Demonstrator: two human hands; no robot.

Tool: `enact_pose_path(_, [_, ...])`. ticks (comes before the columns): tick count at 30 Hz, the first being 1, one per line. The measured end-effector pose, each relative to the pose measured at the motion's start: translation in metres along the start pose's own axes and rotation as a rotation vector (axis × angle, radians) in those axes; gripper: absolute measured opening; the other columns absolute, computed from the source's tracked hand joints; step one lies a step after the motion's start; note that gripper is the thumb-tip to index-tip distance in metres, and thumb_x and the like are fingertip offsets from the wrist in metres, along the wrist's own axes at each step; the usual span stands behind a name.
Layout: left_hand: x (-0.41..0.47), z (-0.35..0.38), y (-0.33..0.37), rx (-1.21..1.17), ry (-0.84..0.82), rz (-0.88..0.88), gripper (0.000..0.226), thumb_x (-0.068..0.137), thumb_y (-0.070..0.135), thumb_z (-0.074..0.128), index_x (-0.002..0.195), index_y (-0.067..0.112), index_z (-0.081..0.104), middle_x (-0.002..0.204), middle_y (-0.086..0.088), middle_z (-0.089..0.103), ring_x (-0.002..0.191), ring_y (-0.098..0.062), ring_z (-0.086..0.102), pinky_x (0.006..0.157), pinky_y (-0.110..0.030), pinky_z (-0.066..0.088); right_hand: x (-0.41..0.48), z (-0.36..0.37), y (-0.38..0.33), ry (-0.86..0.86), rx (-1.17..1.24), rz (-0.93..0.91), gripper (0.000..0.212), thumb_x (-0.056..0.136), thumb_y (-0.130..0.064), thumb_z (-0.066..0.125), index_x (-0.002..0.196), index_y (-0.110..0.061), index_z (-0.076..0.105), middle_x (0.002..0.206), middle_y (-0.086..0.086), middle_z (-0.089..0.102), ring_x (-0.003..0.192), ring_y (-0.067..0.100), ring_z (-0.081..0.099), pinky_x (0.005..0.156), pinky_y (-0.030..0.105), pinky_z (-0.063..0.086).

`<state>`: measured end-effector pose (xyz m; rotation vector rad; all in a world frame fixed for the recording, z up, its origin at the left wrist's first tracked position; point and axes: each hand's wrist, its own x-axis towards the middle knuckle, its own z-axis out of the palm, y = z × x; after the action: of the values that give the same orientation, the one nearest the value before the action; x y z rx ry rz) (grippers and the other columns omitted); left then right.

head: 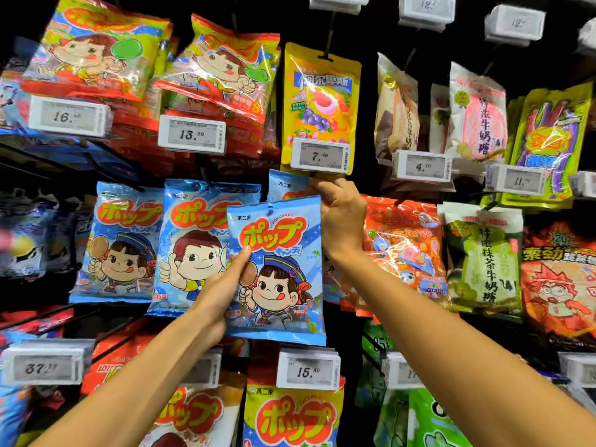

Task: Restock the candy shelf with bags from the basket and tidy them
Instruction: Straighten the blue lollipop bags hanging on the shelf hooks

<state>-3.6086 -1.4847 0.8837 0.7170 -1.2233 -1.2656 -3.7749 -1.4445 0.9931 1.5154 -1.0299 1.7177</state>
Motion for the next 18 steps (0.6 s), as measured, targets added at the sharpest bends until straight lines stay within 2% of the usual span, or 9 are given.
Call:
enact_pose_path(2, [-0.001, 0.001, 0.000, 0.016, -0.018, 0.003, 0.060, 0.068, 0.071, 0.068, 0.094, 0.017, 0.076, 0.092, -0.003, 0.078, 0.089, -0.020, 0.074, 0.087, -0.039, 0.055, -0.002, -0.004, 0.003, -0.075, -0.143, -0.154, 0.024, 0.078, -0.010, 0.074, 0.099, 0.002, 0.074, 0.093, 0.018, 0.067, 0.088, 0.034, 0.062, 0.069, 0.033, 0.047])
enact_pose_path(5, [-0.002, 0.003, 0.000, 0.024, -0.028, 0.003, 0.059, 0.066, 0.070, 0.069, 0.093, 0.018, 0.077, 0.092, -0.002, 0.078, 0.090, -0.020, 0.074, 0.085, -0.038, 0.056, -0.004, -0.010, 0.008, -0.123, -0.279, -0.341, 0.020, 0.072, -0.011, 0.078, 0.084, 0.004, 0.069, 0.084, 0.020, 0.064, 0.075, 0.034, 0.061, 0.059, 0.034, 0.047])
enact_pose_path(9, [-0.006, 0.002, 0.003, 0.068, -0.045, 0.026, 0.062, 0.049, 0.077, 0.068, 0.078, 0.024, 0.078, 0.088, -0.001, 0.078, 0.084, -0.017, 0.074, 0.073, -0.031, 0.056, -0.005, -0.014, 0.012, -0.169, -0.381, -0.468, 0.021, 0.079, -0.013, 0.077, 0.079, 0.003, 0.064, 0.085, 0.018, 0.063, 0.076, 0.033, 0.060, 0.058, 0.034, 0.047])
enact_pose_path(11, [-0.010, 0.004, 0.005, 0.114, -0.059, 0.056, 0.058, 0.048, 0.079, 0.066, 0.068, 0.026, 0.077, 0.081, 0.001, 0.077, 0.074, -0.014, 0.073, 0.064, -0.027, 0.052, -0.008, -0.016, 0.011, -0.234, -0.375, -0.457, 0.021, 0.085, -0.016, 0.071, 0.083, 0.003, 0.062, 0.090, 0.019, 0.061, 0.081, 0.032, 0.058, 0.060, 0.034, 0.046])
enact_pose_path(13, [-0.014, 0.007, 0.009, 0.162, -0.066, 0.068, 0.052, 0.052, 0.080, 0.063, 0.054, 0.028, 0.071, 0.078, 0.004, 0.077, 0.073, -0.013, 0.073, 0.064, -0.027, 0.047, -0.010, -0.019, 0.009, -0.281, -0.365, -0.420, 0.015, 0.086, -0.014, 0.066, 0.078, -0.004, 0.057, 0.090, 0.019, 0.057, 0.079, 0.030, 0.052, 0.061, 0.030, 0.034])
enact_pose_path(15, [-0.015, 0.008, 0.011, 0.187, -0.049, 0.076, 0.055, 0.054, 0.081, 0.061, 0.048, 0.027, 0.065, 0.073, 0.009, 0.075, 0.073, -0.011, 0.070, 0.066, -0.028, 0.045, -0.017, -0.021, 0.007, -0.361, -0.329, -0.272, 0.022, 0.088, -0.014, 0.058, 0.071, -0.015, 0.044, 0.086, 0.016, 0.052, 0.074, 0.025, 0.042, 0.062, 0.029, 0.028])
enact_pose_path(18, [-0.014, 0.006, 0.010, 0.187, -0.024, 0.097, 0.055, 0.054, 0.081, 0.061, 0.054, 0.027, 0.067, 0.072, 0.010, 0.073, 0.079, -0.016, 0.066, 0.074, -0.031, 0.047, -0.034, -0.017, 0.014, -0.479, -0.254, -0.100, 0.015, 0.096, -0.014, 0.055, 0.090, -0.017, 0.042, 0.091, 0.001, 0.043, 0.084, 0.017, 0.038, 0.071, 0.027, 0.032])
